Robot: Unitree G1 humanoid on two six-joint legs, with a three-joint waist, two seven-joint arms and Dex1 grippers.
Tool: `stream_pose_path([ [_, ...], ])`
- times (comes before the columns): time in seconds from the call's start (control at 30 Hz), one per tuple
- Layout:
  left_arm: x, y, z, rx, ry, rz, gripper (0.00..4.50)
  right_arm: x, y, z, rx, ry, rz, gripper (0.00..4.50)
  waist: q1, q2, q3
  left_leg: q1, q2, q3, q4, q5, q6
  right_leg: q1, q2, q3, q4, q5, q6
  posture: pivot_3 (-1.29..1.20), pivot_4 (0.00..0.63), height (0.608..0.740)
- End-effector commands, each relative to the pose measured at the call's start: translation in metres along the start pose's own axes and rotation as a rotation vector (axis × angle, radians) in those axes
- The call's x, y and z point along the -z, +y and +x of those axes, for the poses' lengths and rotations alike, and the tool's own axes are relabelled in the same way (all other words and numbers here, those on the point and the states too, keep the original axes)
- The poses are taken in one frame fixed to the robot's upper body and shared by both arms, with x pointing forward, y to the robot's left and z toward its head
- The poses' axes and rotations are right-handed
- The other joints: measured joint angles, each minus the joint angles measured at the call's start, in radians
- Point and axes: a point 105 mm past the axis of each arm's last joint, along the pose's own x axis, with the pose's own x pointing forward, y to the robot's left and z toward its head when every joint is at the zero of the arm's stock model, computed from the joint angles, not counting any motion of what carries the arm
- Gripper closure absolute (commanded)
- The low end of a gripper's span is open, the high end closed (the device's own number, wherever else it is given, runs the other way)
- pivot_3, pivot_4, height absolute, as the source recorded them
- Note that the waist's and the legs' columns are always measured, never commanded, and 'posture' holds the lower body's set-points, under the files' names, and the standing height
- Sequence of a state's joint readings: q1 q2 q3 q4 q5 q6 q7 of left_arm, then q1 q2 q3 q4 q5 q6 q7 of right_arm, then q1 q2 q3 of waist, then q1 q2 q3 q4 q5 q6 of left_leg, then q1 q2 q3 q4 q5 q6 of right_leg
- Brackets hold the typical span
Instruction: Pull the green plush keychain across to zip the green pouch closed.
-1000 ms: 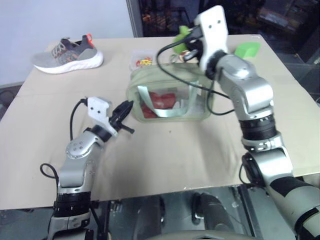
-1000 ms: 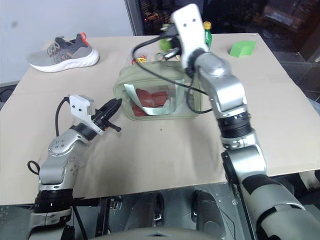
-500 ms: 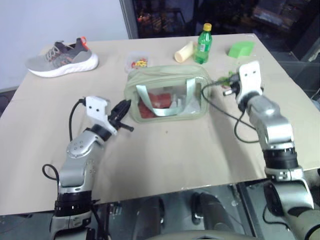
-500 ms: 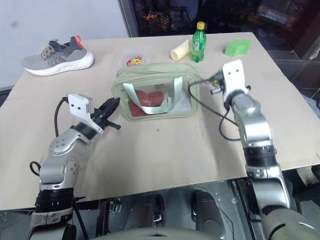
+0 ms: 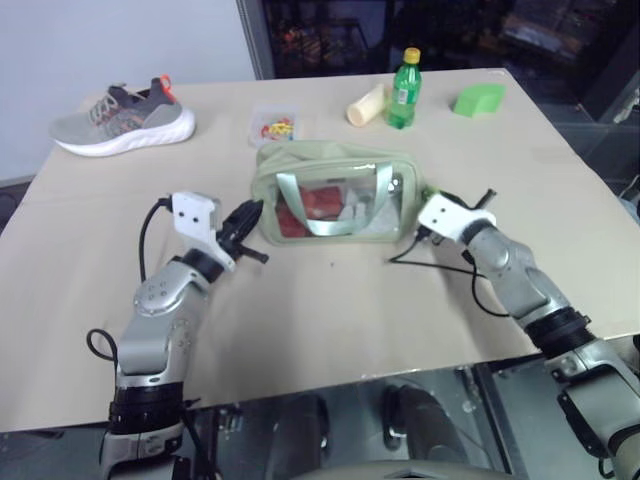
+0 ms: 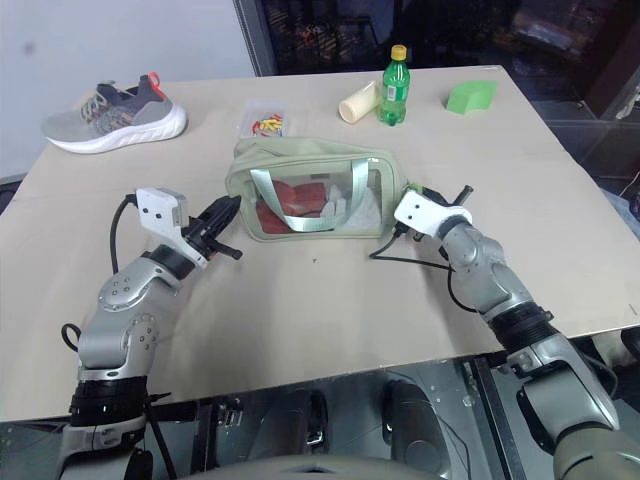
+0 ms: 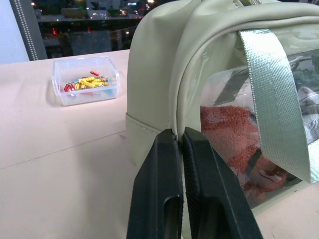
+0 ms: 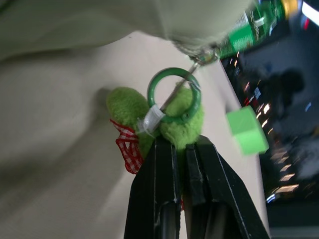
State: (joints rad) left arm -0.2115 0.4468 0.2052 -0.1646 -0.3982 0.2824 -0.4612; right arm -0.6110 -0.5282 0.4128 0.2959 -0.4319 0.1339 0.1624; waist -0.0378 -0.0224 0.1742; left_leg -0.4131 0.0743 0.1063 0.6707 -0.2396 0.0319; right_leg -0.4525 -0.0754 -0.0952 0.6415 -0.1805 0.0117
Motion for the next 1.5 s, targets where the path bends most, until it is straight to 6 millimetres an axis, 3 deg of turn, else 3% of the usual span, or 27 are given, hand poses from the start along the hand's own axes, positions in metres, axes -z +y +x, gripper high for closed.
stream_pose_path([
  [0.03,0.002,0.017,-0.008,-0.084,0.015,0.006,4.5,0.024,0.014,-0.002,-0.067,0.055,-0.122,4.47,0.0,0.0,0.0,0.0,0.0,0.0,0.0,0.0,0.0,0.0,0.0,0.0,0.0,0.0,0.0,0.0,0.15,0.74],
  [0.2,0.0,0.013,-0.007,-0.069,0.01,0.014,4.5,0.023,0.012,-0.001,-0.061,0.023,-0.154,4.47,0.0,-0.001,-0.001,0.001,0.0,0.0,0.0,0.0,0.0,0.001,0.0,0.0,0.0,0.0,0.0,0.0,0.15,0.74],
  [0.3,-0.004,0.009,-0.008,-0.046,-0.013,-0.019,4.5,0.015,-0.002,-0.002,-0.003,0.016,0.194,4.47,0.0,-0.001,-0.001,0.0,0.0,0.0,0.0,0.0,0.0,0.001,0.0,0.0,0.0,0.0,0.0,0.0,0.15,0.74],
  [0.37,-0.007,0.001,-0.01,0.006,-0.021,-0.035,4.5,0.008,-0.008,-0.008,-0.03,-0.025,0.402,3.77,0.001,-0.001,-0.001,0.0,0.0,-0.001,0.0,0.0,0.0,0.001,0.0,0.0,0.0,0.0,0.0,0.0,0.15,0.74],
  [0.4,-0.009,-0.002,-0.012,0.029,-0.026,-0.034,4.17,0.002,-0.01,-0.011,-0.049,-0.056,0.475,3.48,0.003,-0.001,-0.001,0.0,0.0,-0.001,0.0,0.0,0.0,0.001,0.0,0.0,0.0,0.0,0.0,0.0,0.15,0.74],
  [0.47,-0.014,-0.008,-0.015,0.075,-0.04,-0.053,3.49,-0.006,-0.017,-0.022,-0.087,-0.111,0.578,2.48,0.004,0.0,0.0,-0.001,0.0,-0.001,0.0,0.0,0.0,0.001,0.0,-0.001,-0.001,0.0,0.0,0.0,0.15,0.74],
  [0.5,-0.015,-0.009,-0.016,0.083,-0.04,-0.053,3.08,-0.008,-0.021,-0.028,-0.104,-0.128,0.614,2.12,0.006,0.0,0.0,-0.001,0.0,-0.002,0.0,0.0,0.0,0.001,0.0,-0.001,-0.001,0.0,0.0,0.0,0.15,0.74],
  [0.63,-0.022,-0.008,-0.03,0.086,-0.047,-0.07,0.98,-0.021,-0.033,-0.061,-0.189,-0.22,0.715,0.0,0.016,0.0,0.001,-0.003,0.0,-0.002,0.0,0.0,0.0,0.0,-0.001,-0.002,-0.002,0.0,0.0,0.0,0.15,0.74],
  [0.7,-0.023,-0.013,-0.037,0.104,-0.039,-0.074,0.07,-0.026,-0.035,-0.077,-0.236,-0.252,0.74,0.0,0.023,0.0,0.001,-0.003,0.0,-0.002,-0.001,0.0,0.0,0.0,0.0,-0.002,-0.003,-0.001,-0.001,0.0,0.15,0.74],
  [0.93,-0.012,-0.03,-0.072,0.235,0.074,-0.102,0.07,-0.011,-0.031,-0.131,-0.381,-0.215,0.747,0.0,0.031,0.001,0.001,-0.004,0.0,-0.003,-0.003,-0.001,0.0,0.0,-0.001,-0.003,-0.008,-0.003,-0.004,0.0,0.15,0.74],
  [1.07,-0.007,-0.025,-0.084,0.248,0.125,-0.081,0.07,-0.006,-0.026,-0.152,-0.428,-0.182,0.728,0.0,0.034,0.001,0.001,-0.003,0.0,-0.004,-0.002,-0.003,-0.004,0.002,-0.002,-0.004,-0.008,-0.002,-0.004,0.0,0.15,0.74],
  [1.27,-0.001,-0.03,-0.092,0.298,0.173,-0.076,0.07,0.011,-0.027,-0.162,-0.38,-0.116,0.729,0.0,0.035,0.001,0.002,-0.003,0.0,-0.005,-0.002,-0.004,-0.004,0.002,-0.002,-0.005,-0.01,-0.003,-0.004,0.0,0.15,0.74],
  [1.5,-0.002,-0.031,-0.089,0.293,0.163,-0.054,0.07,0.011,-0.028,-0.163,-0.377,-0.116,0.724,0.0,0.038,0.001,0.002,-0.004,-0.001,-0.006,-0.002,-0.004,-0.004,0.002,-0.002,-0.006,-0.012,-0.003,-0.004,0.0,0.15,0.74],
])
